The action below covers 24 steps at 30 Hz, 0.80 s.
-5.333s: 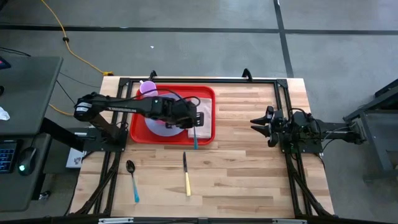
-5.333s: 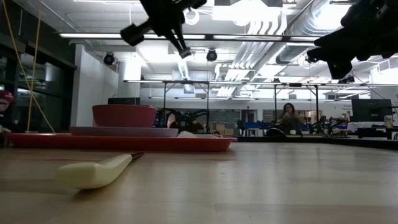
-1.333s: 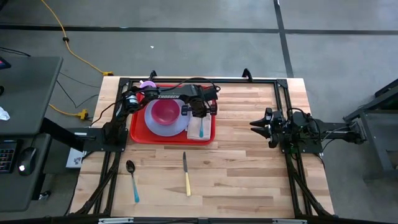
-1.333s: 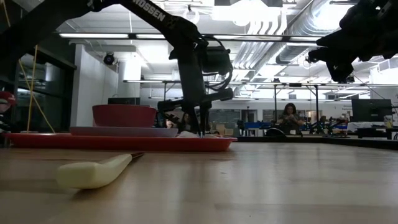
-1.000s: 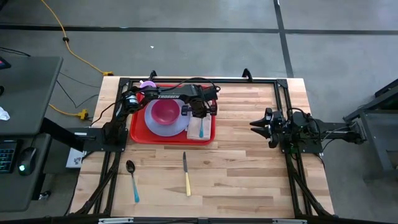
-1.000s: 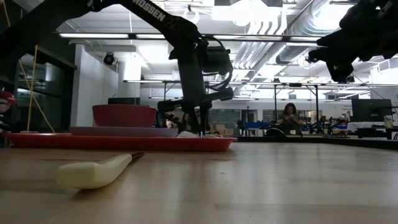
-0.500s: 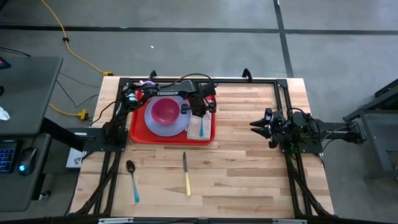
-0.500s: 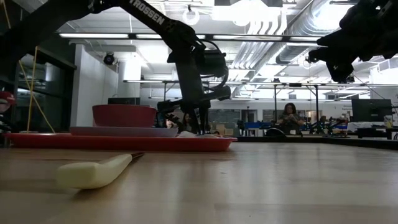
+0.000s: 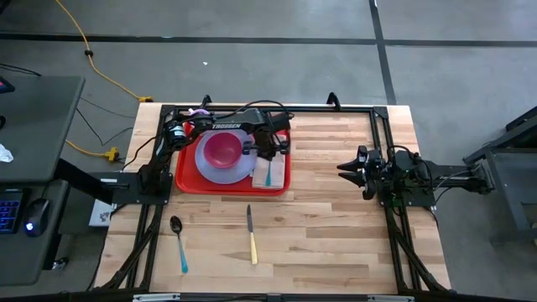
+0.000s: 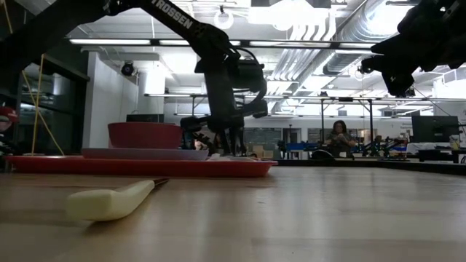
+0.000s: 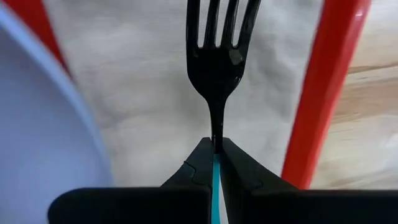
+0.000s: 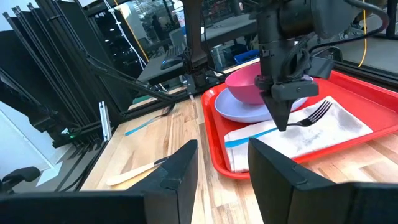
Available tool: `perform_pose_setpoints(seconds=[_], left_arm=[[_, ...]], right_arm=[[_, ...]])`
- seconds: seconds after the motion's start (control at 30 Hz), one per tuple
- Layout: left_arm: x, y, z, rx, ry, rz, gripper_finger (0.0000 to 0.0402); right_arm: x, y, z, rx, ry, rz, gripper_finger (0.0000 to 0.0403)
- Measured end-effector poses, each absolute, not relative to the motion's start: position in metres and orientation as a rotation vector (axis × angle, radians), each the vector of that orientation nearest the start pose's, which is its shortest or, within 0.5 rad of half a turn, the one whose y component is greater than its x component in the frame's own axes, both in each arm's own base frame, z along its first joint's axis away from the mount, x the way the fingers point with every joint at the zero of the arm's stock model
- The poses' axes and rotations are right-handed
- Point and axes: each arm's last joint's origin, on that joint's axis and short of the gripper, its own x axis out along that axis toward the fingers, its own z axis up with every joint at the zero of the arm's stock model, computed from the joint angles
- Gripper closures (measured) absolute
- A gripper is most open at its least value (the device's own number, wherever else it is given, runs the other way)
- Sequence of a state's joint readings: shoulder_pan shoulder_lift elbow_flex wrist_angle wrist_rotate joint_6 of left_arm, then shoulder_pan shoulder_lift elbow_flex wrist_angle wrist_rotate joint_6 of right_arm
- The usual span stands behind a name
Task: Set up tray
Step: Put the blue fork on top of the brown napkin on the right side of the violet plate on the red tray
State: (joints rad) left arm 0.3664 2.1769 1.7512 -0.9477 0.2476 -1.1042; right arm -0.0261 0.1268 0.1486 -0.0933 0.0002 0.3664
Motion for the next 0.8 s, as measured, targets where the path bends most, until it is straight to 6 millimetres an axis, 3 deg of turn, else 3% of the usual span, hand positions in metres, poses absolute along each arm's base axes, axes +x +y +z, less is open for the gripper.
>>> perform_pose_setpoints(seconds=[0.57,0.8], left_arm=[[0.4114,0.151,0.1801,-1.334,1.138,0.855,0.0356],[0.4114,0.151,0.1801,-1.349,1.132,0.868,0.0315]], right_arm=[[0.0982,-0.0026,0.1953,0.367,0.066,-0.039,0.0284],[0.0982,-0.0025,0.1953,0.367,0.066,-0.039,0.0284]])
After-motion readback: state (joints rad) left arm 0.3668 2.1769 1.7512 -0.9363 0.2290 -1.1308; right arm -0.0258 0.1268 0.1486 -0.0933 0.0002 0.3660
